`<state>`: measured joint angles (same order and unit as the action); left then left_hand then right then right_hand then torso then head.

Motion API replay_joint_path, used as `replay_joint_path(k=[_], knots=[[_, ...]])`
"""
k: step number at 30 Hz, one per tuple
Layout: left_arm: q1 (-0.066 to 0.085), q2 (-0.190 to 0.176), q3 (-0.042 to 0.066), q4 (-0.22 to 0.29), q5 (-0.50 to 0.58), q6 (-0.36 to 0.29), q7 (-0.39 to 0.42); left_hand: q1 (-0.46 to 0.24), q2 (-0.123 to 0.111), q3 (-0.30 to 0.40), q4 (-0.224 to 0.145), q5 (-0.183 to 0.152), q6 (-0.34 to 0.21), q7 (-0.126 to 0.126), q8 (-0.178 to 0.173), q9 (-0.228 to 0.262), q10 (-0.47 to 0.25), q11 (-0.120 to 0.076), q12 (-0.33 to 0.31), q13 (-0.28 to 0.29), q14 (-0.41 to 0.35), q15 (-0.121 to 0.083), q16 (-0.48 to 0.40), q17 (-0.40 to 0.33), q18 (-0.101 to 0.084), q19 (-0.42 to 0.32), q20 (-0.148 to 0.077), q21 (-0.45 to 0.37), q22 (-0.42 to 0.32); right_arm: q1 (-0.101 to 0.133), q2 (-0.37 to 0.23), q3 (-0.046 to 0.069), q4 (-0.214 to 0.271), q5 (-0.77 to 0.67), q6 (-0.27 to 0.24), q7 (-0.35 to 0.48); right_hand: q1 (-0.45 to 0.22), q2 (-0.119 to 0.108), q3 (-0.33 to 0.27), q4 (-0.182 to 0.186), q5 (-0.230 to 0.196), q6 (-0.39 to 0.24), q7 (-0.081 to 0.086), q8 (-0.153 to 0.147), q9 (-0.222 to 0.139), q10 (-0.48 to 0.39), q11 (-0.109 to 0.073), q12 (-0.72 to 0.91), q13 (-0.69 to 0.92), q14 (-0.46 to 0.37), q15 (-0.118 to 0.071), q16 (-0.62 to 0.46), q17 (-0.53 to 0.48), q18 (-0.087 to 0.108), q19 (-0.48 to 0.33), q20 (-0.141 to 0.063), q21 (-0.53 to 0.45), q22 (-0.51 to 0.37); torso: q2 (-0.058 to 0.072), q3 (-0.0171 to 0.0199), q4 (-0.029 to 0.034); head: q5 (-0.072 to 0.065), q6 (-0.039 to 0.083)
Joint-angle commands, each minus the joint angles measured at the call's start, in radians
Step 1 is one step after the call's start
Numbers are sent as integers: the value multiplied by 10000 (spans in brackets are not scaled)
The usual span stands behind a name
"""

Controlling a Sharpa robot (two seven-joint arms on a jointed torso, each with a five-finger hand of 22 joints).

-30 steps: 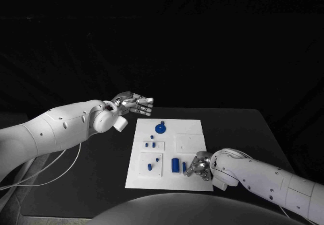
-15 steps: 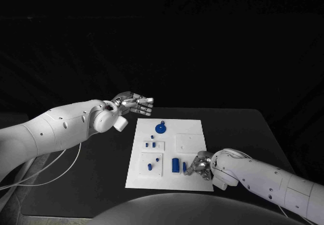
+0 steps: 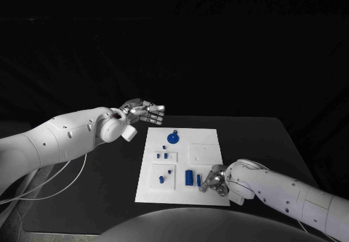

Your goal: Assemble the parts on the task board

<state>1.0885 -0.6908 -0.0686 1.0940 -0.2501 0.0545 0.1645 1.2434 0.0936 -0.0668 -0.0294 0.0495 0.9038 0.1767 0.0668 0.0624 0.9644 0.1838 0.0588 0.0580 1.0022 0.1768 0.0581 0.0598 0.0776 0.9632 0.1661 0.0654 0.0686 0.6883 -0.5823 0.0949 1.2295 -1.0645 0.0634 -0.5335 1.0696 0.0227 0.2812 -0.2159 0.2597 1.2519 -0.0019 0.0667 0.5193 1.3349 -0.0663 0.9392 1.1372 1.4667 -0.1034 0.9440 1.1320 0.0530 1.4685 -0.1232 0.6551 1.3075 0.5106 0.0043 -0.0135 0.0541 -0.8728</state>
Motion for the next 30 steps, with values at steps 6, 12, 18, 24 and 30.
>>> replay_joint_path(k=[6,12,18,24,30], knots=[[3,31,3,-35,-99,321,2,-18,37,21,15,-25,-11,-19,-38,-2,-64,-7,13,4,-87,-3,42,14,84,-77,-22,10,-14,-15,108,-5,-175,57,646,-518,-144,-20,175,-109,199,-104,17,-20,88,-5,23,-49,-12,-18,-21,-61,-17,-172,51,-42,-58,770,25,10,-11,8,2],[2,23,3,-60,-131,315,-6,-18,37,21,15,-25,-11,-19,-38,-2,-64,-7,13,4,-87,-3,42,14,84,-77,-22,10,-14,-16,22,-5,-93,84,687,-477,-253,-47,138,-72,320,-100,12,-22,122,-14,25,-65,-24,-21,-18,-64,-23,-172,49,-39,-73,766,3,4,-4,-15,2],[2,17,2,-62,-120,325,-3,-9,40,31,4,-24,23,-24,-36,-1,-55,-13,16,5,-82,-4,44,15,88,-75,-20,12,-13,-15,-229,-6,145,193,916,-119,-230,-98,105,-107,314,-105,10,-24,127,-28,29,-97,-48,-31,-16,-99,-48,-173,32,-36,-133,753,-1,2,-3,-20,2],[3,22,2,-97,394,309,32,63,31,52,-53,-24,60,-30,-33,1,-41,-17,16,5,-77,-6,44,15,91,-71,-20,12,-14,-10,-746,29,656,776,535,1026,-249,9,-137,103,-7,-455,140,-19,-171,-77,95,-120,-83,-34,5,-133,-72,-144,23,-24,-228,733,-25,-9,-14,-75,2],[5,37,3,-76,275,-151,405,198,77,117,-155,-23,486,-89,3,22,34,-43,17,5,-45,-19,47,16,92,-60,-27,13,-13,81,-1179,654,929,1160,404,2980,-52,127,-406,232,-178,-743,270,-34,-592,-295,154,-471,-373,-113,34,-635,-399,-104,-104,10,-1106,516,-31,-17,-21,-181,2]])
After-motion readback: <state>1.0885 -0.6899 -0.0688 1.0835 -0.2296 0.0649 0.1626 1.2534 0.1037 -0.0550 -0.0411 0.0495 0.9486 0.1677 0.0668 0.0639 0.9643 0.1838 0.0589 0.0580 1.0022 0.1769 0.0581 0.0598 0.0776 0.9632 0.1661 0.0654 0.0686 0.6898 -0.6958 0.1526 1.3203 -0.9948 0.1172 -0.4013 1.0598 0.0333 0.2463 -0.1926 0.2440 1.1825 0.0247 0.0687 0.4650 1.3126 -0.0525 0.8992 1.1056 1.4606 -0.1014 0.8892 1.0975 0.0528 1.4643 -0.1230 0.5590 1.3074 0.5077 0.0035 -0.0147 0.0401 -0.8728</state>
